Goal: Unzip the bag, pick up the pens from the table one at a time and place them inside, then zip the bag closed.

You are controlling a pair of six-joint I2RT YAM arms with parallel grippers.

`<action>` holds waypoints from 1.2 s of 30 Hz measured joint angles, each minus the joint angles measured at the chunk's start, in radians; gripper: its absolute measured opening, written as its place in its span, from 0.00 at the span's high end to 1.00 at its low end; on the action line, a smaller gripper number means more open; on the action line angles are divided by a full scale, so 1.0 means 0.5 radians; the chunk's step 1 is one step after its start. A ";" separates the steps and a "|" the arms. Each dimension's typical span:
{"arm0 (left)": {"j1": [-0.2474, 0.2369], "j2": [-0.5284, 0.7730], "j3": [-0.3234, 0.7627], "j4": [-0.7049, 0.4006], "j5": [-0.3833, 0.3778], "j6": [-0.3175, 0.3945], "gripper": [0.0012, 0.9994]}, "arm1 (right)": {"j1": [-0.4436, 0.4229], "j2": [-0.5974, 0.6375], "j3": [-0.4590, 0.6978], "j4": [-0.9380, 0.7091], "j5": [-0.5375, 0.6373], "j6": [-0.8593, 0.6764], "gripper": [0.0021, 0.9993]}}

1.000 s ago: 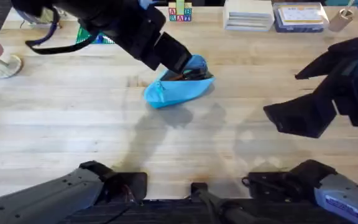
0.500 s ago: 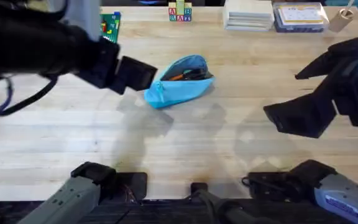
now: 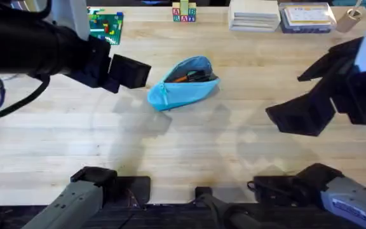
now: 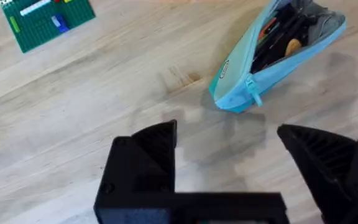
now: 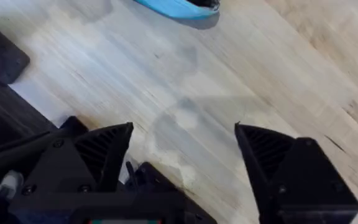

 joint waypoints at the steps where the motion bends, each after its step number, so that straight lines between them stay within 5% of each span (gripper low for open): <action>1: 0.000 0.008 0.000 -0.003 -0.003 0.001 0.01 | 0.000 0.009 0.000 0.000 0.000 0.000 0.00; 12: 0.000 0.019 -0.001 -0.024 -0.007 0.024 0.01 | 0.000 0.034 0.000 0.011 0.000 0.031 0.00; 21: 0.000 0.019 -0.001 -0.041 -0.007 0.195 0.01 | 0.000 0.034 0.000 0.010 0.000 0.052 0.00; 31: 0.020 0.019 -0.001 -0.179 0.149 0.657 0.01 | 0.000 0.038 0.000 0.023 -0.001 0.215 0.00; 36: 0.171 0.018 0.000 -0.248 0.381 0.917 0.01 | 0.000 0.101 0.000 0.024 -0.001 0.397 0.00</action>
